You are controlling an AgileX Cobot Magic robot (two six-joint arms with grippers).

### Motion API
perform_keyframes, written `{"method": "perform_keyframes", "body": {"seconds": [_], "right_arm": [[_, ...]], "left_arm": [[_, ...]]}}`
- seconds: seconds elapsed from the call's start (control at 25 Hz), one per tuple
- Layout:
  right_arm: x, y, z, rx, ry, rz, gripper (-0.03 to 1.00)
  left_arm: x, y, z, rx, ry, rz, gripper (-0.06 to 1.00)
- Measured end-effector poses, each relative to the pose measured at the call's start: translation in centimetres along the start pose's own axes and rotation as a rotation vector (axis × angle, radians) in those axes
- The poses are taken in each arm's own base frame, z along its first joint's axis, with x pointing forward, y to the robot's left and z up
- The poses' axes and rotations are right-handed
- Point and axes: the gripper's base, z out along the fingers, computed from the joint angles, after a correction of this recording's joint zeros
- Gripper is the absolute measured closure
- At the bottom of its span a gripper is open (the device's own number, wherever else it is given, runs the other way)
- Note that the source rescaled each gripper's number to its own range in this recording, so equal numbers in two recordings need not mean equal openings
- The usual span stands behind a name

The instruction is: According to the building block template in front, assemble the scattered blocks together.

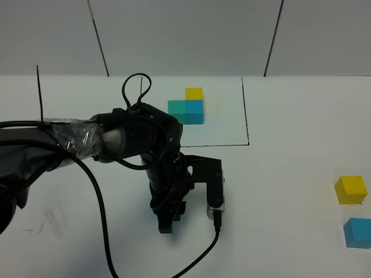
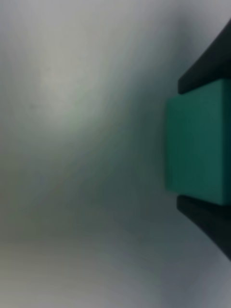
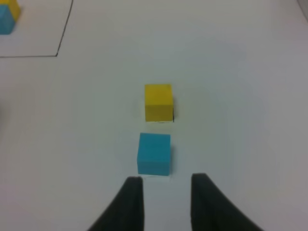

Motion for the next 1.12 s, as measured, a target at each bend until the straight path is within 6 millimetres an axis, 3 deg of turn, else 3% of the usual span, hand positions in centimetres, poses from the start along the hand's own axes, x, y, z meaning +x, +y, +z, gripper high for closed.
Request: {"method": "perform_keyframes", "body": {"seconds": [0.52,0.56,0.76,0.8,0.92,1.12], "right_arm": [[0.0,0.0,0.0,0.0,0.0,0.0,0.97],[0.0,0.0,0.0,0.0,0.0,0.0,0.97],[0.0,0.0,0.0,0.0,0.0,0.0,0.97],[0.0,0.0,0.0,0.0,0.0,0.0,0.97],[0.0,0.0,0.0,0.0,0.0,0.0,0.97],[0.0,0.0,0.0,0.0,0.0,0.0,0.97]], "left_arm": [[-0.2,0.0,0.2,0.002,-0.012,-0.036,0.91],[-0.2,0.1,0.1,0.0,-0.015,-0.045,0.85],[-0.5,0.4,-2.1,-0.06,-0.065,-0.118,0.13],[-0.6,0.4,-3.0,-0.078,-0.081,-0.133,0.03],[-0.6,0.4,-6.4,-0.145,-0.137,-0.18,-0.06],[0.8,-0.2,-13.7,-0.358,-0.164,-0.193,-0.02]]}}
